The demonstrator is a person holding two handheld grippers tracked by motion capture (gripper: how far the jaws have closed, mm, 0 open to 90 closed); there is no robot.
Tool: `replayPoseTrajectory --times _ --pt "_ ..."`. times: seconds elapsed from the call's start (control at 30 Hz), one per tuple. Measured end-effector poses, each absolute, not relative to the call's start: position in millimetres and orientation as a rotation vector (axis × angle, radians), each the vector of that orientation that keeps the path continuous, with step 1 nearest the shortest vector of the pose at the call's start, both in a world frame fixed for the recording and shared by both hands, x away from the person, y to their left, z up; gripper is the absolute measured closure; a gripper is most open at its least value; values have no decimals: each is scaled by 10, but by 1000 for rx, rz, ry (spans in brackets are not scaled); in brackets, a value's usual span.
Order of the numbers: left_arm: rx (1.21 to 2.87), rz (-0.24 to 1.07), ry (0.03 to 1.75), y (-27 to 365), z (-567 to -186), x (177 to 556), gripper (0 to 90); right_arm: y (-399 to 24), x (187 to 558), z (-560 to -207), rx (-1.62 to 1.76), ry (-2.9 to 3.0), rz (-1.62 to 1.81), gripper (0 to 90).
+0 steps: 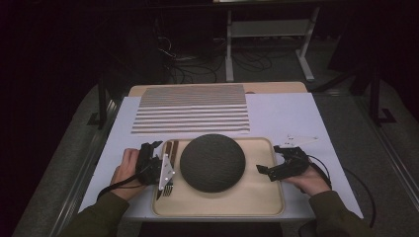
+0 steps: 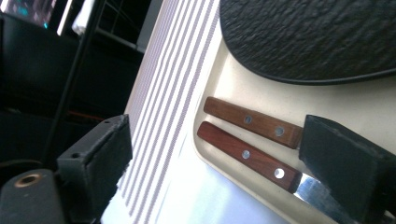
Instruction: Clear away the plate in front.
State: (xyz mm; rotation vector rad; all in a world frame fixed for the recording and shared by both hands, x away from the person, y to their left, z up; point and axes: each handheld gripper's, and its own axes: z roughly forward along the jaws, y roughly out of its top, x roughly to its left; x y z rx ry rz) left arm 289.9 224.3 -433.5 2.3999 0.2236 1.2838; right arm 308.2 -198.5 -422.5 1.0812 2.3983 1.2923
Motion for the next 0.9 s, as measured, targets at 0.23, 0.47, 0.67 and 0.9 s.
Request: replayPoseTrajectory --times 0.23,0.47,0.67,0.9 --pt "2355 1150 392 2326 -4271 2973 2 -1985 3080 -4225 1082 2400 1291 0" --pt "2275 893 577 2440 -4195 3056 0 -1986 3080 -4225 1082 2399 1292 0" --pt "2167 652 717 2561 -4147 3127 0 -1983 3078 -4225 1080 2400 1291 0" --pt "2122 533 783 2671 -4139 3171 0 -1987 3076 -4223 1080 2397 1292 0"
